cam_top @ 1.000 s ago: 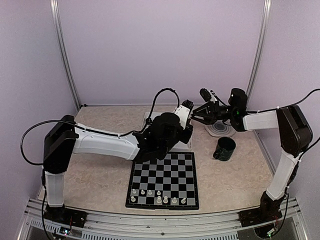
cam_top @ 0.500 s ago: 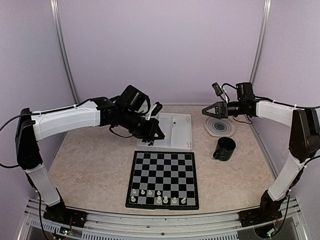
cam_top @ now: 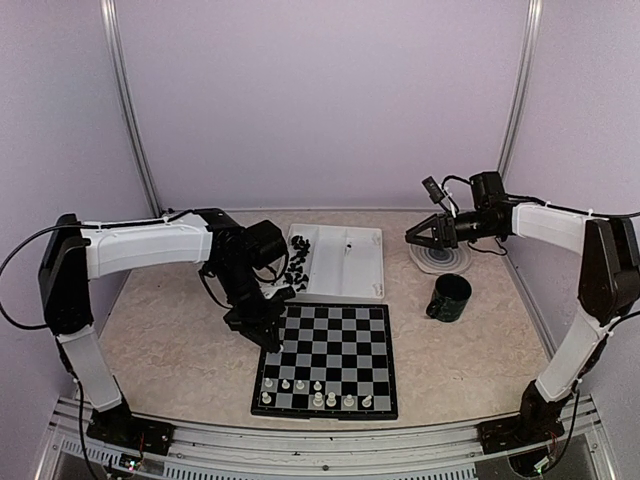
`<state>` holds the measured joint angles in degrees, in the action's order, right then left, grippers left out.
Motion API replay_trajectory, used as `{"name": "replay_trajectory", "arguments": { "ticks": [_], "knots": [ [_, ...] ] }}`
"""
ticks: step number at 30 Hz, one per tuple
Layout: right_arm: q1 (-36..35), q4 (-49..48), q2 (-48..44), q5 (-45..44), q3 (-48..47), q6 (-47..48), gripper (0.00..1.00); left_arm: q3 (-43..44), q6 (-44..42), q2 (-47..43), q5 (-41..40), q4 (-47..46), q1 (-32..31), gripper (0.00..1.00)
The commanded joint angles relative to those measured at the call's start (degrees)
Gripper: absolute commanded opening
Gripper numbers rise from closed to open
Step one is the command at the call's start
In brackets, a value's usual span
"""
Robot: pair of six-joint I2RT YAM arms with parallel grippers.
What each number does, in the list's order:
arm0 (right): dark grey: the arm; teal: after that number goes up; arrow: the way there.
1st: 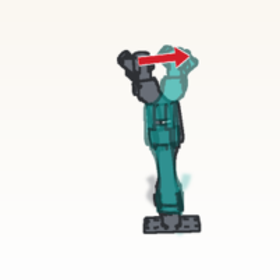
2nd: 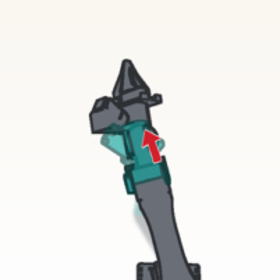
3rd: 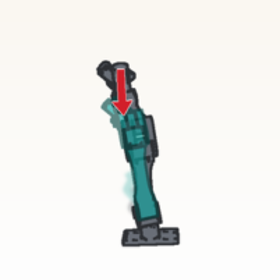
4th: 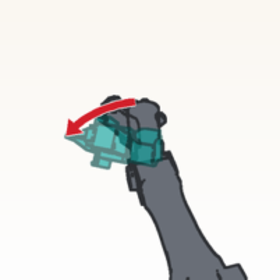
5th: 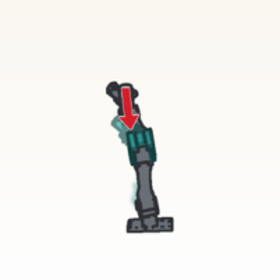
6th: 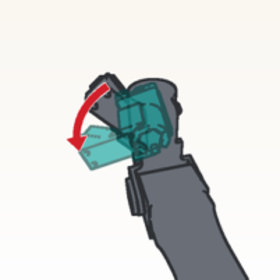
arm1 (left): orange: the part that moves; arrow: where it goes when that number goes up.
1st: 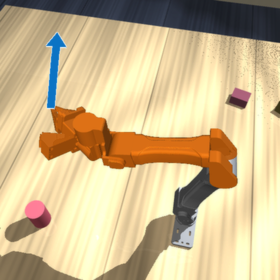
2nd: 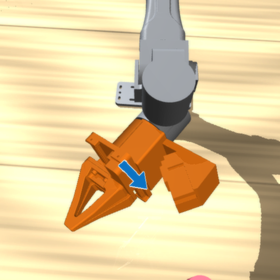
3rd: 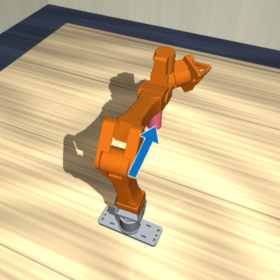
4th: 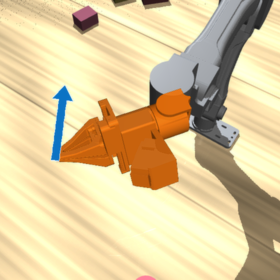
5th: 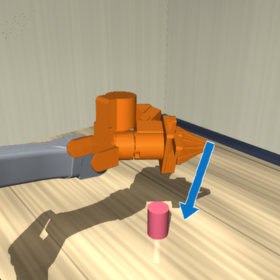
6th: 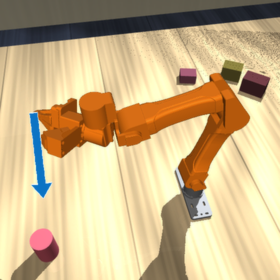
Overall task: Set up the chess pieces on the board
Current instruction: Place the pawn on the chessboard, then pick up the pawn from the chessboard.
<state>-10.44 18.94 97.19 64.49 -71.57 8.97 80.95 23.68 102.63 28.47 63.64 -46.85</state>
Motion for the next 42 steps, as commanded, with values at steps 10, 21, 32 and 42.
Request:
{"name": "replay_trajectory", "arguments": {
  "ticks": [10,21,32,42],
  "knots": [
    [-0.02,2.53,-2.61,3.45,1.28,2.79,0.55,3.35,-2.32,11.82,-2.08,2.74,-0.55,0.00],
    [-0.02,2.98,-2.16,3.85,1.19,3.16,0.55,7.73,-2.74,15.14,-5.07,2.34,-0.82,0.23],
    [-0.02,2.96,-1.93,4.01,1.26,3.22,0.55,9.72,-6.58,8.59,-30.24,-2.22,-11.19,0.34],
    [-0.02,2.36,-0.61,4.47,1.52,2.35,0.55,-1.01,-5.67,3.44,-30.37,-9.18,-13.70,0.38]
  ]
}}
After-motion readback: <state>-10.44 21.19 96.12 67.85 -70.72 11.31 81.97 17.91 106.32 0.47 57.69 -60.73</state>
